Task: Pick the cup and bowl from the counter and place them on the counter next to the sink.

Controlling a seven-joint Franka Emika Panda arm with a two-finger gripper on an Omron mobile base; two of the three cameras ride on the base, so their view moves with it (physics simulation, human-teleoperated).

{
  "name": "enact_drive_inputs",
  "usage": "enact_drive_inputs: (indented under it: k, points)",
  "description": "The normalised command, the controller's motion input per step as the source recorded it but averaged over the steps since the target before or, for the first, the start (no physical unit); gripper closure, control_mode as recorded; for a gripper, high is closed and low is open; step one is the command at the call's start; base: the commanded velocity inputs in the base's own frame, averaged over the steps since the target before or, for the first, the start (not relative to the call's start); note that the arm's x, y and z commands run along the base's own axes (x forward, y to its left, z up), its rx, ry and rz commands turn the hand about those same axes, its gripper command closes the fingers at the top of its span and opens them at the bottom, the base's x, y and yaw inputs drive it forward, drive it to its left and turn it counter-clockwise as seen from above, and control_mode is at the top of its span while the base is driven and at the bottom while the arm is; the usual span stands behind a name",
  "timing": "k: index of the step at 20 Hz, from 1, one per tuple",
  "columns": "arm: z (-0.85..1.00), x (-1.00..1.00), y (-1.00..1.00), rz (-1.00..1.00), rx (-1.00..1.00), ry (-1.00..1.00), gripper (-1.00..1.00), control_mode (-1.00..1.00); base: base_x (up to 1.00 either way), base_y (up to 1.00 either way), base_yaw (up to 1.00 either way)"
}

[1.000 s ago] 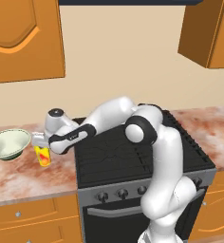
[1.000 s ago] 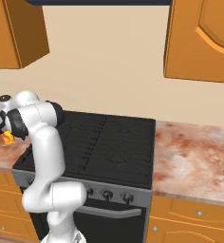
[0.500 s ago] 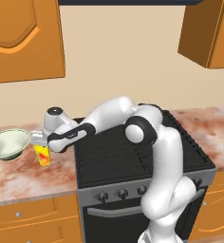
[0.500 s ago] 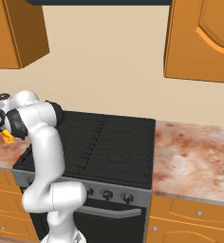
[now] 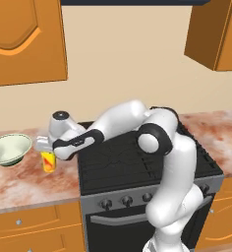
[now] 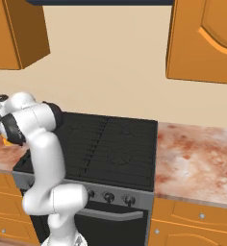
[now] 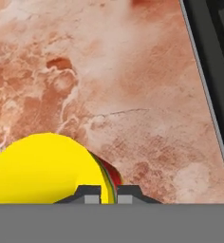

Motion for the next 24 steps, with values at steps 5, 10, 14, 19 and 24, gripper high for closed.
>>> enact_drive_inputs:
  k: [5, 10, 14, 19, 24]
  points:
    - [0.0, -0.69, -0.91, 0.0, 0.05, -0.14, 1.0, -1.0, 0.0, 0.0, 0.0]
    - [0.55, -0.58, -0.65, 0.0, 0.13, -0.21, 1.0, -1.0, 0.0, 0.0, 0.0]
    - [0.83, -0.44, -0.43, 0.0, 0.17, -0.2, 1.0, -1.0, 0.0, 0.0, 0.0]
    - [0.73, -0.49, -0.33, 0.02, 0.11, -0.1, 1.0, -1.0, 0.0, 0.0, 0.0]
    - [0.81, -0.65, -0.48, 0.0, 0.03, -0.01, 1.0, -1.0, 0.0, 0.0, 0.0]
